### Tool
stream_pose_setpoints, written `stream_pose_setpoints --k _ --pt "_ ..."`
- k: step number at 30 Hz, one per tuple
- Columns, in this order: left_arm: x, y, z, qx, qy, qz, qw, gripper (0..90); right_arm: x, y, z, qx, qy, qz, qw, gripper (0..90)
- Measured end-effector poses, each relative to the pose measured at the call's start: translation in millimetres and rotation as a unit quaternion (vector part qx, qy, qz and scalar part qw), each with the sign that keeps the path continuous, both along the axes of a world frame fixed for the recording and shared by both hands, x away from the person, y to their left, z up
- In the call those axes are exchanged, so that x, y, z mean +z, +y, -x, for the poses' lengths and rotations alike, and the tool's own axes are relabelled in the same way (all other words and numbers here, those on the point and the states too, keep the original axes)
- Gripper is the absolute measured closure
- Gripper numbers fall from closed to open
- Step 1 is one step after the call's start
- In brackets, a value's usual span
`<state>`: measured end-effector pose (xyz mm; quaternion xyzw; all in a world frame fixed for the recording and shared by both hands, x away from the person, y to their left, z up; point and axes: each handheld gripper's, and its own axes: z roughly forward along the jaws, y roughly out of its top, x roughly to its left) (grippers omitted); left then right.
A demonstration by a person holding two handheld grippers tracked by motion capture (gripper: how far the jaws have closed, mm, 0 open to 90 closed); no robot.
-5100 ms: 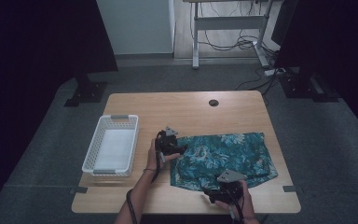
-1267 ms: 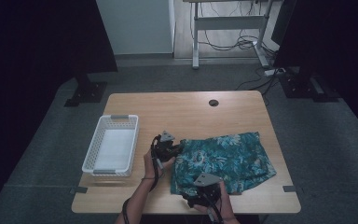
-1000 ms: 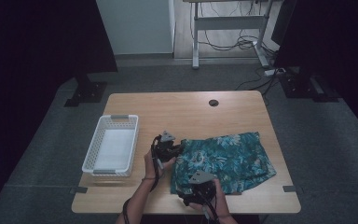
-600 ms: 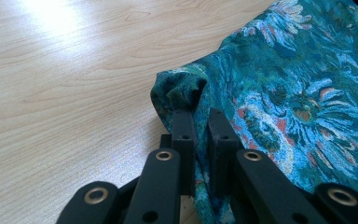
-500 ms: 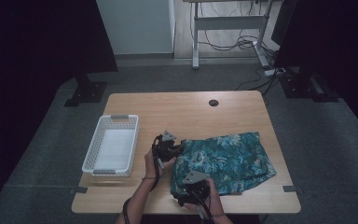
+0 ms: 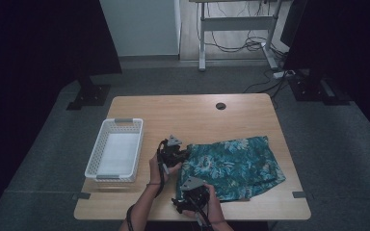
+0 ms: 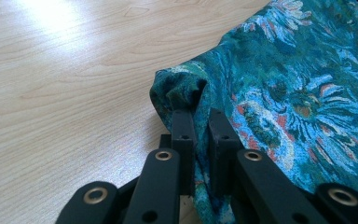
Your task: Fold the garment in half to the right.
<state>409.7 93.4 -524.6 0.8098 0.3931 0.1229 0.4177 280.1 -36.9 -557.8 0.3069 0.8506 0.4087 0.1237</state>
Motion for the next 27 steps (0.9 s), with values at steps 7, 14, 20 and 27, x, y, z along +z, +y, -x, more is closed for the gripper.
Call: stream_pose_setpoints --k 7,14,20,27 --pt "-1.2 0.5 0.3 0.001 0.0 0.0 1.0 83.1 -3.4 3.2 0.0 -0.018 -0.004 0.01 0.9998 23.9" --pt "-1.2 1.2 1.1 0.002 0.0 -0.002 1.0 82.9 -1.9 2.2 0.3 -0.055 -0.016 0.02 0.9982 45.6" --pt "-0.7 1.2 2.1 0.002 -0.003 0.003 1.0 82.8 -1.1 -4.4 -2.9 -0.075 -0.021 0.018 0.9968 66.7" --pt "-2.1 1.6 2.5 0.003 -0.001 0.004 1.0 82.8 -0.1 -10.4 -6.4 -0.078 -0.018 0.02 0.9966 82.2"
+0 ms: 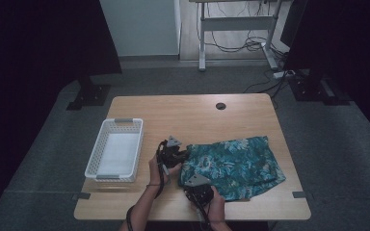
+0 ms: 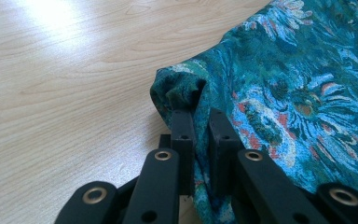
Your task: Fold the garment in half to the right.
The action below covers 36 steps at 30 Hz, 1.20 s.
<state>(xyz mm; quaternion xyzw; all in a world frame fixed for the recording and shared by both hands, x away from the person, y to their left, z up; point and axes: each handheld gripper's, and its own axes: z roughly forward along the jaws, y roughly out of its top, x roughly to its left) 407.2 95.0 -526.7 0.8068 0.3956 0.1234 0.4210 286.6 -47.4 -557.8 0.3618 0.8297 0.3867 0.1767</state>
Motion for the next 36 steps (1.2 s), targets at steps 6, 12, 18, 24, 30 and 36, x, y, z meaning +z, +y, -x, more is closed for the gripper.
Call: stream_pose_setpoints --k 6,12,18,24,30,36 --pt "0.8 1.2 0.6 -0.001 -0.001 0.004 1.0 82.7 -0.5 -2.8 -0.2 0.002 0.002 -0.009 1.0 84.5" --pt "2.8 2.0 0.6 -0.004 -0.002 0.008 1.0 82.7 -1.1 -6.7 0.1 0.003 0.006 -0.024 0.9997 85.4" --pt "10.1 1.3 1.9 -0.007 -0.006 0.016 0.9998 82.7 1.6 -11.0 1.4 -0.001 0.008 -0.045 0.9989 85.6" --pt "19.5 -0.8 2.9 -0.01 -0.012 0.023 0.9996 82.8 7.7 -15.2 2.4 -0.006 0.004 -0.067 0.9977 85.7" --pt "30.3 -1.5 2.3 -0.013 -0.019 0.022 0.9995 82.9 13.4 -13.1 0.5 -0.009 0.004 -0.085 0.9963 85.8" --pt "40.6 0.9 3.0 -0.013 -0.026 0.023 0.9993 83.1 24.5 -5.2 0.7 -0.006 -0.002 -0.099 0.9951 85.9"
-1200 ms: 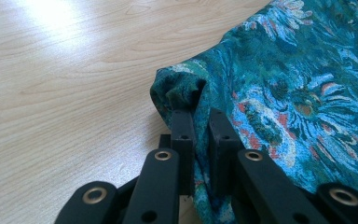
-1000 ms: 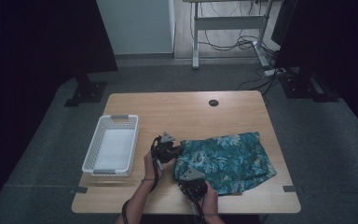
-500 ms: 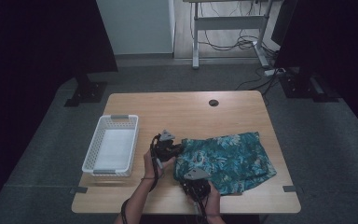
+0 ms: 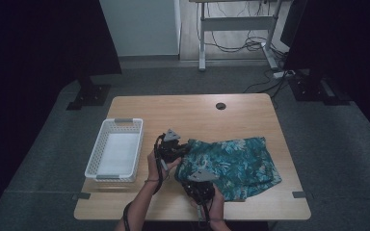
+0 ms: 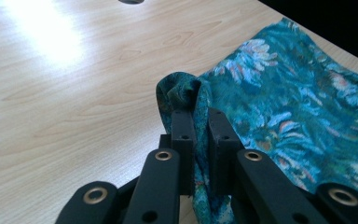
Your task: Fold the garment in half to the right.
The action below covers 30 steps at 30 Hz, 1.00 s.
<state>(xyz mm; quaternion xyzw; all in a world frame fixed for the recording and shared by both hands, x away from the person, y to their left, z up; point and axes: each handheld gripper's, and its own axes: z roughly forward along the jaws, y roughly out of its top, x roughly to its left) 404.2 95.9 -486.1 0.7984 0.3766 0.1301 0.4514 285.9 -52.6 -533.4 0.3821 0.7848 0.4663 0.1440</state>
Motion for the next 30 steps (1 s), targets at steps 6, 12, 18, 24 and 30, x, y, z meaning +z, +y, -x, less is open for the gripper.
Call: stream_pose_setpoints --k 6,12,18,24,30 --pt "3.7 2.3 -2.1 -0.003 0.001 -0.003 1.0 83.1 4.8 4.4 -0.5 -0.004 -0.002 -0.009 1.0 85.9" --pt "4.7 2.0 -4.5 -0.01 0.004 -0.009 0.9999 83.2 4.3 2.6 -1.6 -0.01 0.004 -0.021 0.9997 85.9" --pt "10.2 -2.0 -3.5 -0.019 0.002 -0.013 0.9997 83.2 5.8 0.2 2.5 -0.012 -0.001 -0.027 0.9996 85.9" --pt "16.8 -6.2 -1.6 -0.022 -0.003 -0.013 0.9997 83.3 12.0 -3.2 2.8 -0.015 -0.003 -0.041 0.9991 85.8" --pt "29.8 -4.8 -3.4 -0.02 -0.011 -0.015 0.9996 83.4 20.3 -0.1 -0.3 -0.011 -0.011 -0.056 0.9983 85.9"
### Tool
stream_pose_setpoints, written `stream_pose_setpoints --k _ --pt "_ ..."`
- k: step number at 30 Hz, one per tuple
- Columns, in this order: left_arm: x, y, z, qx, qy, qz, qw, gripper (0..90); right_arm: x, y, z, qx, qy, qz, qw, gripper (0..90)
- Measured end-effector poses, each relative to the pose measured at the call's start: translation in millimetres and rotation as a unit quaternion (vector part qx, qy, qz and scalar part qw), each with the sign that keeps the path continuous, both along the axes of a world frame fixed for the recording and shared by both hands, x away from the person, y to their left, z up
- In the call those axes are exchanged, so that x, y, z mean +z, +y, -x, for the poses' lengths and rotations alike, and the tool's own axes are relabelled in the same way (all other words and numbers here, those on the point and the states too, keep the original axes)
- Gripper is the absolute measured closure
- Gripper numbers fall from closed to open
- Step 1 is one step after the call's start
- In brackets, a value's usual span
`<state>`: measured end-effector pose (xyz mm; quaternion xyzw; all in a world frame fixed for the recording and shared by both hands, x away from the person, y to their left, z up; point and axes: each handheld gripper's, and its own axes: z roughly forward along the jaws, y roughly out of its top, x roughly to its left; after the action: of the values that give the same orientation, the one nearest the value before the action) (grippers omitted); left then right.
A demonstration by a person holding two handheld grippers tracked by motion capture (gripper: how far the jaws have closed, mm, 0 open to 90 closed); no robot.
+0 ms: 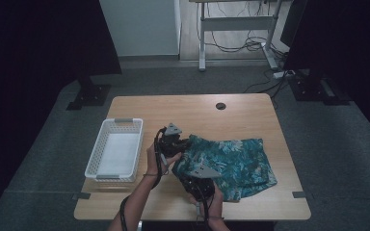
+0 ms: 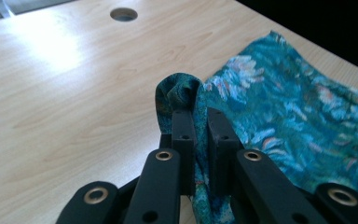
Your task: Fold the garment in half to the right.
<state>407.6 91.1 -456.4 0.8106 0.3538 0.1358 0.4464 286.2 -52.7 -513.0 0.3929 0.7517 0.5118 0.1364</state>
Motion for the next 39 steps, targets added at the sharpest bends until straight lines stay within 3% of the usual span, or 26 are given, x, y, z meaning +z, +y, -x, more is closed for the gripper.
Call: stream_pose_setpoints --k 7,22,31,39 --pt "5.5 1.5 3.0 -0.002 -0.005 0.0 1.0 83.4 10.0 3.1 -1.1 0.0 -0.006 -0.018 0.9998 85.8" --pt "-1.1 8.4 1.3 0.003 0.006 0.008 0.9999 83.5 4.6 1.9 -0.5 -0.005 -0.007 -0.024 0.9997 85.8" --pt "18.2 13.6 5.0 0.005 -0.009 0.017 0.9998 83.5 21.9 6.5 4.1 0.001 -0.033 -0.035 0.9988 85.7" --pt "9.7 13.4 4.6 0.004 -0.003 0.017 0.9998 83.6 14.5 4.9 2.2 0.002 -0.022 -0.038 0.999 85.8"
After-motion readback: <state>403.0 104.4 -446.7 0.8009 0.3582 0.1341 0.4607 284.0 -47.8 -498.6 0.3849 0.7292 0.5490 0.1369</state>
